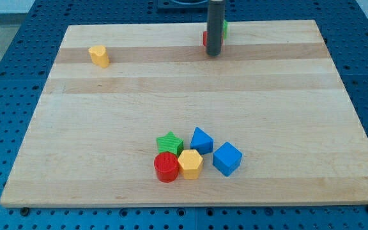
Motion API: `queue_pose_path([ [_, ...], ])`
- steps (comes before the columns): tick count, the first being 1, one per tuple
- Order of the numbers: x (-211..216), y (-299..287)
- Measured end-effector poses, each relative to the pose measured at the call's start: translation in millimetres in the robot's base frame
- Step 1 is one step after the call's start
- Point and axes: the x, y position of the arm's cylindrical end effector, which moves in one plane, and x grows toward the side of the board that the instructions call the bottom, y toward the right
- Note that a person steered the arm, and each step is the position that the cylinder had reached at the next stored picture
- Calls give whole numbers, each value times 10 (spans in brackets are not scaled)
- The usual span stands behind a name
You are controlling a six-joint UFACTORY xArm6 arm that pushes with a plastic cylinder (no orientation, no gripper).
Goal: Adjust the heart into red star
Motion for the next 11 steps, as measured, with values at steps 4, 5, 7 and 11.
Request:
queue_pose_path([
  [4, 1230, -1494],
  [5, 1185, -2509],
  [7, 293, -2843],
  [11, 393, -2375],
])
